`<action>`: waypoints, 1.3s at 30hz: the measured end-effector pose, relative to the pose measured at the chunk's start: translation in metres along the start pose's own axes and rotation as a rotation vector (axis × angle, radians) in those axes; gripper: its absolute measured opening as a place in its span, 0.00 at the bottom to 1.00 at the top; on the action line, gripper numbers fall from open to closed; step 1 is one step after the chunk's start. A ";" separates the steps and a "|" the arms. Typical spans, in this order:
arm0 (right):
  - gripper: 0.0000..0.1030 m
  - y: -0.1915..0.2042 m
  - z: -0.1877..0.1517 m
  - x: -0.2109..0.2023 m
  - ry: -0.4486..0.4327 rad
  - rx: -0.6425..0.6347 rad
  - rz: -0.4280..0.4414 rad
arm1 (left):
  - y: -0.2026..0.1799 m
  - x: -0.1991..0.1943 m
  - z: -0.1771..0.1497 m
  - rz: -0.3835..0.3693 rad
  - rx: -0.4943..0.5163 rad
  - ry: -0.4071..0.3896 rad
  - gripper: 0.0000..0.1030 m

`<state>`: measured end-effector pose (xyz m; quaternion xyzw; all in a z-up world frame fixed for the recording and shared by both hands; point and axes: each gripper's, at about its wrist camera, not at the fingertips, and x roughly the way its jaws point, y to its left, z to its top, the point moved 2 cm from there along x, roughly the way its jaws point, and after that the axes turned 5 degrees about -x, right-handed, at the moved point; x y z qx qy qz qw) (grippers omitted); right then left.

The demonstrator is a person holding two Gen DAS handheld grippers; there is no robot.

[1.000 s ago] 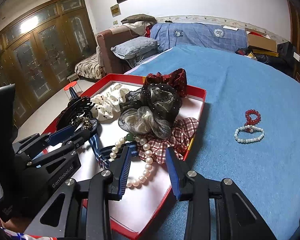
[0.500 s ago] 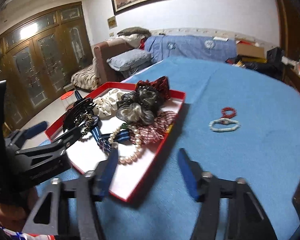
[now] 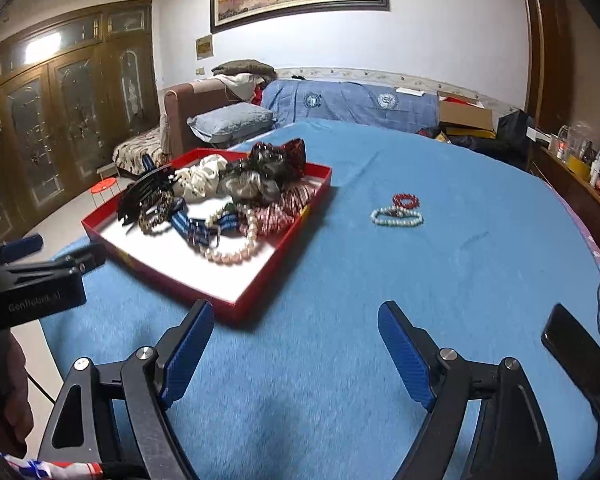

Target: Organize jewelry

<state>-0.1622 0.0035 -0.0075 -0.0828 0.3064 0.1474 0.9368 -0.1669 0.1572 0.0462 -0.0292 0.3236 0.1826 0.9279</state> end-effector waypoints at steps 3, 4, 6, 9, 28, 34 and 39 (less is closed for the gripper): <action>0.86 0.006 -0.002 -0.008 -0.014 -0.023 -0.057 | -0.005 -0.010 -0.006 0.061 0.030 -0.038 1.00; 0.86 0.008 -0.002 -0.009 -0.012 -0.030 -0.064 | -0.006 -0.011 -0.007 0.054 0.037 -0.036 1.00; 0.86 0.011 -0.003 -0.012 -0.012 -0.045 -0.083 | -0.007 -0.011 -0.007 0.046 0.049 -0.024 1.00; 0.87 0.015 -0.004 -0.013 -0.010 -0.066 -0.119 | -0.006 -0.009 -0.007 0.048 0.049 -0.018 1.00; 0.87 0.015 -0.009 0.001 0.045 -0.082 -0.146 | -0.009 0.010 -0.009 0.086 0.071 0.015 1.00; 0.87 0.018 -0.009 0.003 0.048 -0.097 -0.145 | -0.010 0.011 -0.009 0.089 0.072 0.012 1.00; 0.87 0.019 -0.010 0.002 0.051 -0.097 -0.145 | -0.009 0.012 -0.008 0.094 0.073 0.019 1.00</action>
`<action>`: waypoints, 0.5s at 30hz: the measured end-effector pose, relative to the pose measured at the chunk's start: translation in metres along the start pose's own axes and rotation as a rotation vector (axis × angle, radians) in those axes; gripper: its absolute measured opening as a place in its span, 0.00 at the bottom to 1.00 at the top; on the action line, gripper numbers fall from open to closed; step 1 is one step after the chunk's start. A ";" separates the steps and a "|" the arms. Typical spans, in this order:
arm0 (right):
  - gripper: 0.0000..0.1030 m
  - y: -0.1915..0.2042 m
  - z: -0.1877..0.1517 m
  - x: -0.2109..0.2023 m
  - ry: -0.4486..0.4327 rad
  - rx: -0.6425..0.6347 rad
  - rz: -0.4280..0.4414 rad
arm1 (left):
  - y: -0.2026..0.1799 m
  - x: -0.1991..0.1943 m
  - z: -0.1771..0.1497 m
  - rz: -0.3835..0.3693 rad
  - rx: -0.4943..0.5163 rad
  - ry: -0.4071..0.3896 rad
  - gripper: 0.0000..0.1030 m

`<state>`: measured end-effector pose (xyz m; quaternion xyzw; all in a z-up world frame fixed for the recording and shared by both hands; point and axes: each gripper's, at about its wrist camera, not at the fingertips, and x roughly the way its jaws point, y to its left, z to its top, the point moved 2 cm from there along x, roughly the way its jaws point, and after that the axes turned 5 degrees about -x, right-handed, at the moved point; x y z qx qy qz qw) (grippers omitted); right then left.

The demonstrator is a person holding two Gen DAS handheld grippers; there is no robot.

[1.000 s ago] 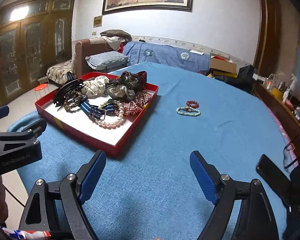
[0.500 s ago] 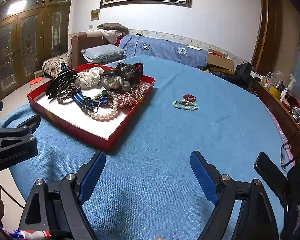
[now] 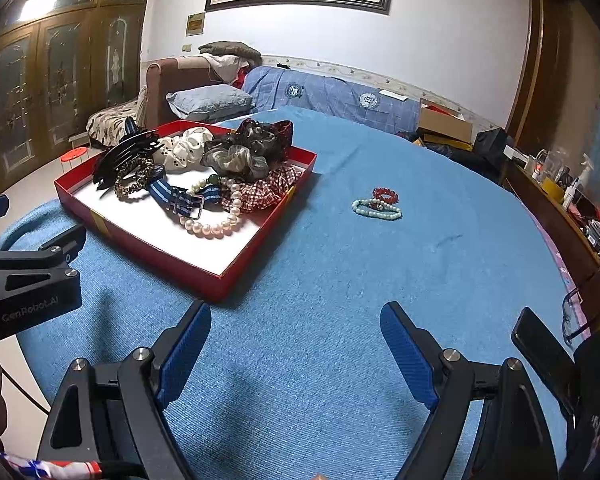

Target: Organize jewelry

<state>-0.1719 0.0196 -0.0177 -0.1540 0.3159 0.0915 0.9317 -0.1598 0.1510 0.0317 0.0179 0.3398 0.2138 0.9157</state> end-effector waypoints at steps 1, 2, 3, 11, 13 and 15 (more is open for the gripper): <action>0.87 0.000 0.000 0.000 0.001 0.000 0.000 | 0.000 0.001 0.000 0.002 0.000 0.000 1.00; 0.87 0.000 0.000 0.000 0.002 0.000 0.000 | 0.000 0.001 0.000 0.001 -0.001 0.001 1.00; 0.87 0.000 0.000 0.000 0.001 -0.001 0.001 | 0.001 0.002 0.000 0.000 -0.002 0.001 1.00; 0.87 0.002 -0.001 0.003 0.008 -0.004 0.005 | 0.000 0.006 -0.002 0.002 -0.002 0.003 1.00; 0.87 0.003 -0.001 0.003 0.009 -0.006 0.005 | 0.000 0.006 -0.002 -0.002 -0.002 0.001 1.00; 0.87 0.003 -0.001 0.004 0.009 -0.006 0.006 | 0.000 0.007 -0.003 -0.004 -0.004 0.000 1.00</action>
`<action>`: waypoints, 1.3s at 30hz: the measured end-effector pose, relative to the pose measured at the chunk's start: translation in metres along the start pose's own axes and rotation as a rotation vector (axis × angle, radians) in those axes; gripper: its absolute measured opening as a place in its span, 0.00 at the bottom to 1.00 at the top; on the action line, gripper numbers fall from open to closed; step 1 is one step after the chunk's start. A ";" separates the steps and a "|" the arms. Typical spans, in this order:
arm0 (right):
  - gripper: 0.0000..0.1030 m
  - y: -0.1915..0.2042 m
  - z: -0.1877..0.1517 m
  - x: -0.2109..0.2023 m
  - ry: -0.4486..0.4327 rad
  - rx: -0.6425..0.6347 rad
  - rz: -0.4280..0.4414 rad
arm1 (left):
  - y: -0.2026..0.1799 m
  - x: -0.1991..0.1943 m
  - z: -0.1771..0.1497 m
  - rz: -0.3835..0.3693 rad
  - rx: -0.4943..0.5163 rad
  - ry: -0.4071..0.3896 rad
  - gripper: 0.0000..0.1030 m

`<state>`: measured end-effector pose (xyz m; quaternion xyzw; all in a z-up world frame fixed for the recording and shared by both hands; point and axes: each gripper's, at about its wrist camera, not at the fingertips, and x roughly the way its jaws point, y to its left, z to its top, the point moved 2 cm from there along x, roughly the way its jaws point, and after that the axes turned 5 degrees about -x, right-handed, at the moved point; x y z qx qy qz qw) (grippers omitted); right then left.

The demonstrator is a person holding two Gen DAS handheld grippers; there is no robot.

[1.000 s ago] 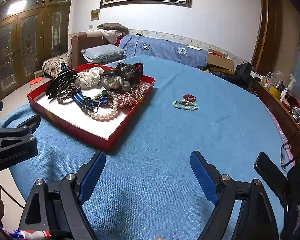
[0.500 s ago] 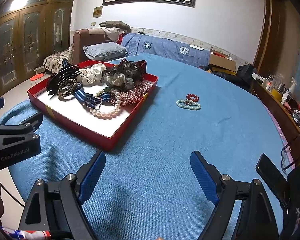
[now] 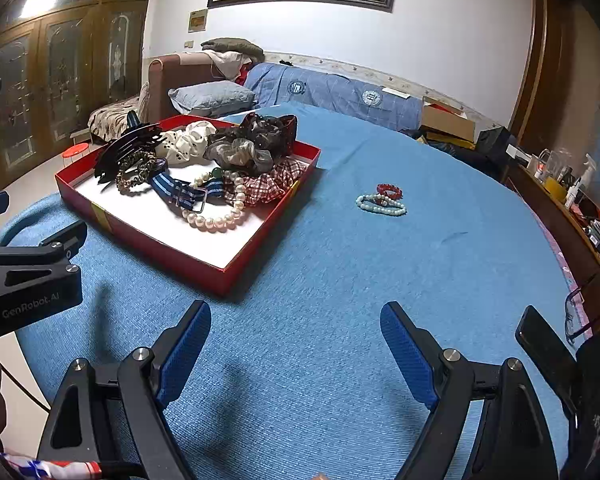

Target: Organize jewelry

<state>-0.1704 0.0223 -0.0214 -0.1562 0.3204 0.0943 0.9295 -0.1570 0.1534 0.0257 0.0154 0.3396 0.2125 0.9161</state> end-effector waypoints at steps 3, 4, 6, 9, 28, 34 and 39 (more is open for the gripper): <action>0.87 0.000 0.000 0.001 0.004 0.001 0.000 | 0.000 0.000 -0.001 0.001 0.000 -0.001 1.00; 0.87 0.001 0.000 0.001 0.005 0.001 0.000 | 0.000 0.000 -0.001 0.001 0.001 -0.002 1.00; 0.87 0.001 -0.001 0.002 0.006 0.002 0.002 | 0.000 0.001 -0.001 0.002 0.000 -0.001 1.00; 0.87 0.001 -0.001 0.002 0.006 0.001 0.002 | 0.000 0.000 0.000 0.006 -0.002 -0.002 1.00; 0.87 0.001 -0.002 0.003 0.011 0.004 0.004 | -0.001 -0.001 0.001 0.001 -0.001 -0.002 1.00; 0.87 0.000 -0.002 0.004 0.011 0.006 0.004 | -0.002 -0.002 0.001 0.000 0.000 -0.003 1.00; 0.87 0.000 -0.002 0.003 0.011 0.005 0.003 | -0.002 -0.003 0.001 -0.002 0.001 -0.001 1.00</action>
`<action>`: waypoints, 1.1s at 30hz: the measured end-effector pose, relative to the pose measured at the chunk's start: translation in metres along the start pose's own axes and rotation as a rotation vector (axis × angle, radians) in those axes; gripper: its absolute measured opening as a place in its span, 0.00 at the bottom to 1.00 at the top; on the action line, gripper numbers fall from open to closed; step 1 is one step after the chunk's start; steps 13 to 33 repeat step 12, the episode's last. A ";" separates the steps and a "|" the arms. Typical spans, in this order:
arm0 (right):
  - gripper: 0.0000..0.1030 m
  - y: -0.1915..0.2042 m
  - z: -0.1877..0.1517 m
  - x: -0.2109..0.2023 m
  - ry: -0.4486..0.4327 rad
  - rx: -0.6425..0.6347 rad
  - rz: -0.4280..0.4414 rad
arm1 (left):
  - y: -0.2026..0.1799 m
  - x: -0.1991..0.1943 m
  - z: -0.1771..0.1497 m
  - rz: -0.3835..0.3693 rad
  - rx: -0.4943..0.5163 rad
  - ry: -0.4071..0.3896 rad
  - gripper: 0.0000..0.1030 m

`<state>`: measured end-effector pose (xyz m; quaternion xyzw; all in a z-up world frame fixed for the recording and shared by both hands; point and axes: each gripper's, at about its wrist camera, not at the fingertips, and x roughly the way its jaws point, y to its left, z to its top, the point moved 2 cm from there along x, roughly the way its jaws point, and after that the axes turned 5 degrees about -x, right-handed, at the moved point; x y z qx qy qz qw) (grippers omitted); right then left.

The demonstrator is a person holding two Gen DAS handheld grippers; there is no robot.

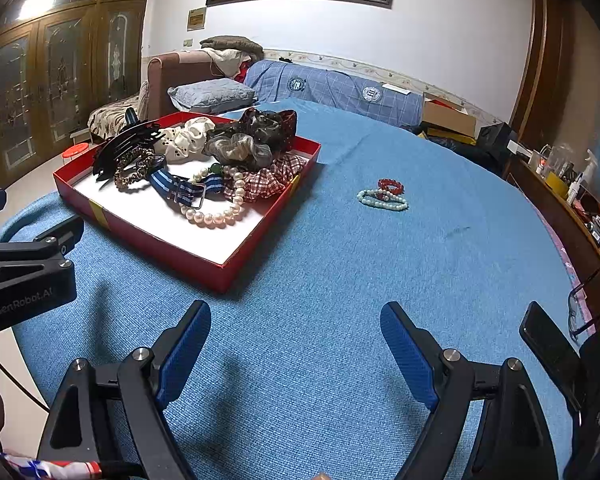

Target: Organize jewelry

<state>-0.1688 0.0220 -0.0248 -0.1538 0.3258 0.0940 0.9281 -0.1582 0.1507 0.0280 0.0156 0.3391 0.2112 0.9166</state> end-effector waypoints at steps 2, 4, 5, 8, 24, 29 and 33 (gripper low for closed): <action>0.87 0.000 0.000 0.000 0.000 0.001 0.002 | 0.000 0.000 0.000 0.001 -0.001 0.001 1.00; 0.87 0.000 0.000 0.000 0.000 0.002 0.002 | 0.000 0.000 0.000 0.003 -0.002 -0.001 1.00; 0.87 0.000 0.000 0.000 0.000 0.002 0.002 | 0.000 0.000 0.000 0.006 0.000 -0.001 1.00; 0.87 -0.001 0.000 0.000 -0.002 0.007 0.006 | 0.001 -0.002 0.001 -0.006 -0.007 0.003 1.00; 0.87 -0.004 -0.001 -0.001 -0.004 0.019 0.011 | -0.002 -0.008 0.002 -0.005 0.012 -0.017 1.00; 0.87 -0.004 -0.001 -0.001 -0.004 0.019 0.011 | -0.002 -0.008 0.002 -0.005 0.012 -0.017 1.00; 0.87 -0.004 -0.001 -0.001 -0.004 0.019 0.011 | -0.002 -0.008 0.002 -0.005 0.012 -0.017 1.00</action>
